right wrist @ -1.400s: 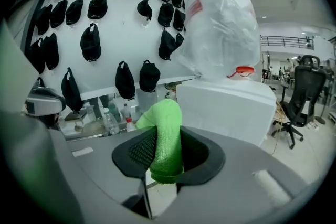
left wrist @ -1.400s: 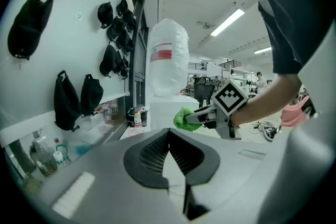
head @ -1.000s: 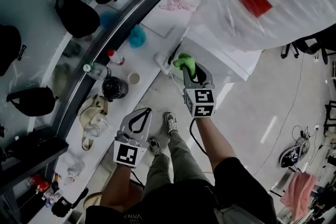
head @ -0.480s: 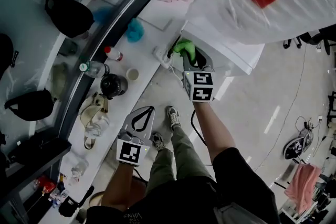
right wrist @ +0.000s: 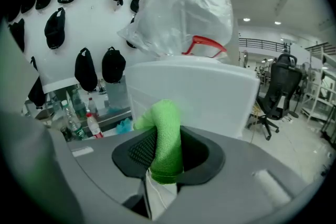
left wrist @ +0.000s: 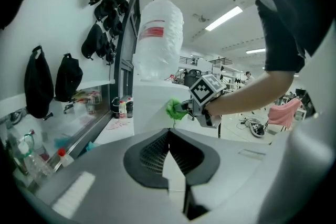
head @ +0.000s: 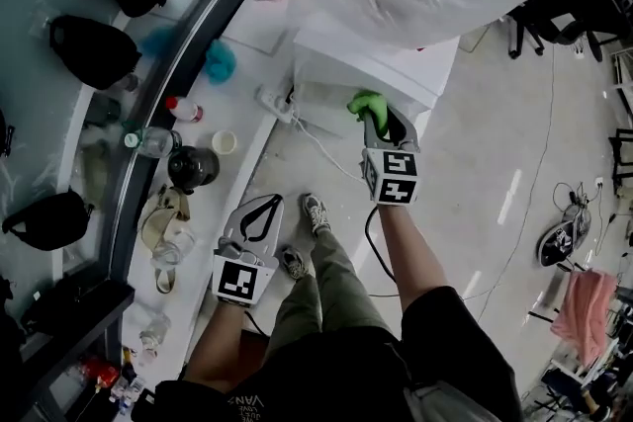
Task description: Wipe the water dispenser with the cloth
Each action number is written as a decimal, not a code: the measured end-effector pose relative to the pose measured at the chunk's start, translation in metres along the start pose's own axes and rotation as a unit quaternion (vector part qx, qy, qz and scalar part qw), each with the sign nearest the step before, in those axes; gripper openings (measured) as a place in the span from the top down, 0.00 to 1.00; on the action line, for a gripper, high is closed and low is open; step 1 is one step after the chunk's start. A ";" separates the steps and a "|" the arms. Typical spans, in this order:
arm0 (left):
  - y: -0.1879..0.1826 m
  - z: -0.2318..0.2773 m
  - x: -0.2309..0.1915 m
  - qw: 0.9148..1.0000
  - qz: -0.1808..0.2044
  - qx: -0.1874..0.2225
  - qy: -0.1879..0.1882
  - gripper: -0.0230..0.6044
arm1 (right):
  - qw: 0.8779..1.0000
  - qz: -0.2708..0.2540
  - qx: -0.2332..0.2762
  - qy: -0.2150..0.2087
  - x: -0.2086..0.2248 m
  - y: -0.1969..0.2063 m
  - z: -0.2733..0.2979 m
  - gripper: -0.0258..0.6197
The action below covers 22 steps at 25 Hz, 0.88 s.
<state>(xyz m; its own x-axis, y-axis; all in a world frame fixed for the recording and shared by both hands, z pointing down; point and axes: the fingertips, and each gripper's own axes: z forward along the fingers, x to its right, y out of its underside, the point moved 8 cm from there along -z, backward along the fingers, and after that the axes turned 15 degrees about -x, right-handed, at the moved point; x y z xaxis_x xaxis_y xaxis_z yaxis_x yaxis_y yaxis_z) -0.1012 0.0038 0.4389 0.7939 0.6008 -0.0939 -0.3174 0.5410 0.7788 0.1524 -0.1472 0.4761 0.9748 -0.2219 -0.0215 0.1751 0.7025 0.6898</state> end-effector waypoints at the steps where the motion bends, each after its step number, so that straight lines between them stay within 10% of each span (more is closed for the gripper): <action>1: -0.002 0.002 0.004 1.000 0.004 0.001 0.006 0.96 | 1.000 0.004 -0.003 0.007 0.009 0.006 -0.005 0.78; 14: -0.020 0.019 0.037 0.998 0.032 0.008 0.044 0.96 | 0.996 0.030 -0.020 0.080 0.077 0.048 -0.047 0.78; 22: -0.015 0.014 0.032 0.999 0.020 0.008 0.030 0.96 | 1.000 -0.001 -0.001 0.031 0.038 0.047 -0.045 0.78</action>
<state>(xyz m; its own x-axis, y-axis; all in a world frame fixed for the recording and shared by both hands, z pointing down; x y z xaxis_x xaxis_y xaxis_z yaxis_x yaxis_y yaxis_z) -0.0633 0.0066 0.4325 0.7483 0.6560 -0.0981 -0.3402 0.5066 0.7922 0.2040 -0.0928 0.4751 0.9809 -0.1822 -0.0677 0.1782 0.7035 0.6880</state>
